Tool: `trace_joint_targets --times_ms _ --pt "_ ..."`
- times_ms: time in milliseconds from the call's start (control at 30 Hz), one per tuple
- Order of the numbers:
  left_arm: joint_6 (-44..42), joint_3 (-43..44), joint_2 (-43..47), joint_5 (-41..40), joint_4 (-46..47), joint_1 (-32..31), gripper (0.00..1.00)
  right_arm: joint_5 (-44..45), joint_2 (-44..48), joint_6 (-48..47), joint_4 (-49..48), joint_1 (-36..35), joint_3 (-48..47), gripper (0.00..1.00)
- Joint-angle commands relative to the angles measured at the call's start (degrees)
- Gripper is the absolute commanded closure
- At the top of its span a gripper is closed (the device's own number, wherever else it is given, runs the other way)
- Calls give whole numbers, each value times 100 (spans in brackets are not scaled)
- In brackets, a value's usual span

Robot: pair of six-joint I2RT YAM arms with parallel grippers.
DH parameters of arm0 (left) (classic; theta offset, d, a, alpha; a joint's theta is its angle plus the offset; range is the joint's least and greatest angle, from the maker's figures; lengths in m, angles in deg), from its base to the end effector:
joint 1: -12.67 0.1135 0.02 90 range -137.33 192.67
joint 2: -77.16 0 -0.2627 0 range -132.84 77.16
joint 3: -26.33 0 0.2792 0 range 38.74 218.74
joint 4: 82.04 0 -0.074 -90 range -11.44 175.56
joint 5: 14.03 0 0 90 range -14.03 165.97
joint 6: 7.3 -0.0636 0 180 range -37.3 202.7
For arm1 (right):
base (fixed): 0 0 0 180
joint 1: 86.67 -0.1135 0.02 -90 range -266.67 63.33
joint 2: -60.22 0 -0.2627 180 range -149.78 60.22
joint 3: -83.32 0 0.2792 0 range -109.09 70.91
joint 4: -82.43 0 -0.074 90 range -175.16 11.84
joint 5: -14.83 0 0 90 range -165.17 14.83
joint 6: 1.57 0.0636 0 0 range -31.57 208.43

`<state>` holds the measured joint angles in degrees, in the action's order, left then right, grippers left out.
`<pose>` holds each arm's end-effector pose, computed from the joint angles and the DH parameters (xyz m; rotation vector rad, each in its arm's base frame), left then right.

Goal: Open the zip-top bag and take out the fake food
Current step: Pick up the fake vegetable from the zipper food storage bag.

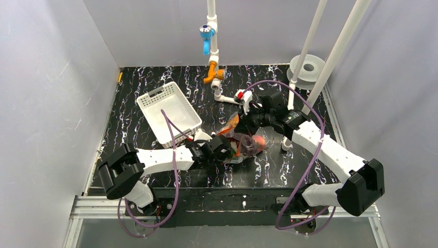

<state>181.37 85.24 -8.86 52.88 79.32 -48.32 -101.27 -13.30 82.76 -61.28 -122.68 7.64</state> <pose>0.1880 -0.2877 0.1534 -0.9935 2.2753 -0.9009 0.2529 0.2184 0.3024 -1.0303 1.9503 0.7935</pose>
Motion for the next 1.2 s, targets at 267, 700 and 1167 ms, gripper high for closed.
trace_joint_targets --times_ms 267,700,1167 --pt "-490 -257 680 -151 -91 -28 100 -95 342 -272 -296 85 245 99" --pt "-688 -615 1545 -95 93 -26 100 -412 474 -561 -340 84 604 99" --pt "-1106 -1250 2066 677 1456 -17 100 -404 495 -572 -340 128 607 99"
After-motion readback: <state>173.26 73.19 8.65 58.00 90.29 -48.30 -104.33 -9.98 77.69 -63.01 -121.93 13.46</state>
